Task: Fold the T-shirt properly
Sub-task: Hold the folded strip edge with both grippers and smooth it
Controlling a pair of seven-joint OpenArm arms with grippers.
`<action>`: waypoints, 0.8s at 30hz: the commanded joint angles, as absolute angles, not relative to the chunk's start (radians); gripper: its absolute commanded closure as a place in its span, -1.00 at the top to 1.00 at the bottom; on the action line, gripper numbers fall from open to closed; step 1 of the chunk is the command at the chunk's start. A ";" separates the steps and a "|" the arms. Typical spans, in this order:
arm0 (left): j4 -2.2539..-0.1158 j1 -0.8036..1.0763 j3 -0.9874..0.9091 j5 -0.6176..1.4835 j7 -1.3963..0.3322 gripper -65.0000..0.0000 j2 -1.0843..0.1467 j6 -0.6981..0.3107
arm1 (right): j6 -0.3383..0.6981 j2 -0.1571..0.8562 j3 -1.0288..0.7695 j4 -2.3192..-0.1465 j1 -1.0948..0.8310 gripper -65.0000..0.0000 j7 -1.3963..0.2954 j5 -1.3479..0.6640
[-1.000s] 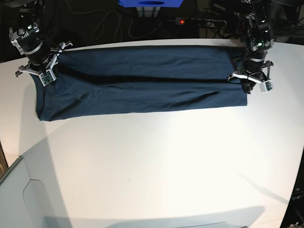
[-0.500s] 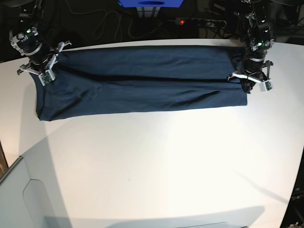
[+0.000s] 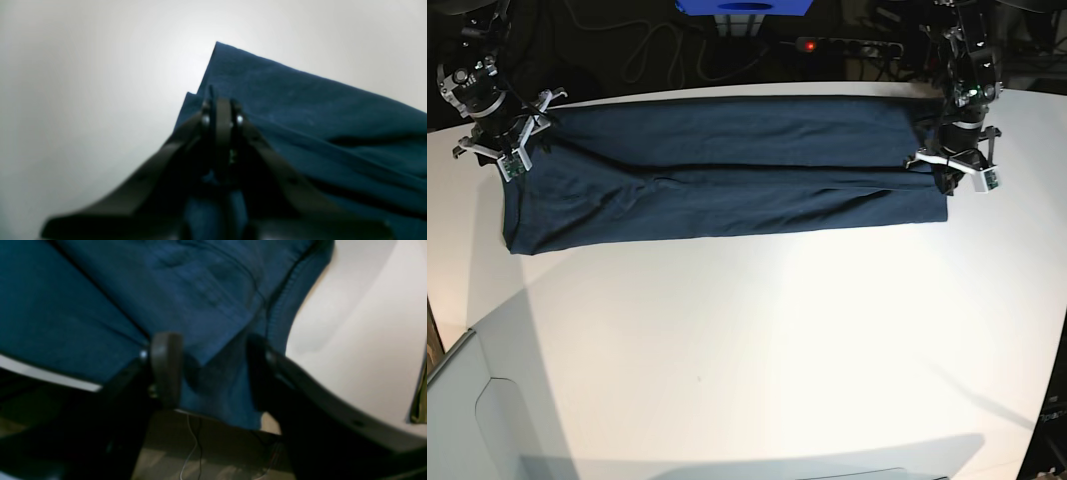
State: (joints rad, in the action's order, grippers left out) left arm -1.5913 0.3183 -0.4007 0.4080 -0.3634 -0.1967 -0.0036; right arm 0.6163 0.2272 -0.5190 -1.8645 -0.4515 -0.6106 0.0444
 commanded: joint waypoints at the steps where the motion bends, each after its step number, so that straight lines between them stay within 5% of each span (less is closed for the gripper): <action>1: -1.609 0.317 -0.407 0.412 -0.337 -1.00 -0.205 -0.001 | 0.641 0.239 -0.527 -1.885 -0.450 -0.04 -0.596 0.035; 24: -1.606 0.315 -0.410 0.412 -0.337 -1.00 -0.205 -0.001 | 0.644 0.205 -0.519 -1.885 -0.443 -0.04 -0.595 0.035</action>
State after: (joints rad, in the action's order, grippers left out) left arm -1.5913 0.3183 -0.4026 0.4080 -0.3634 -0.1959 -0.0036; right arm 0.6197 0.1940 -0.5148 -1.8664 -0.4461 -0.6106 0.0444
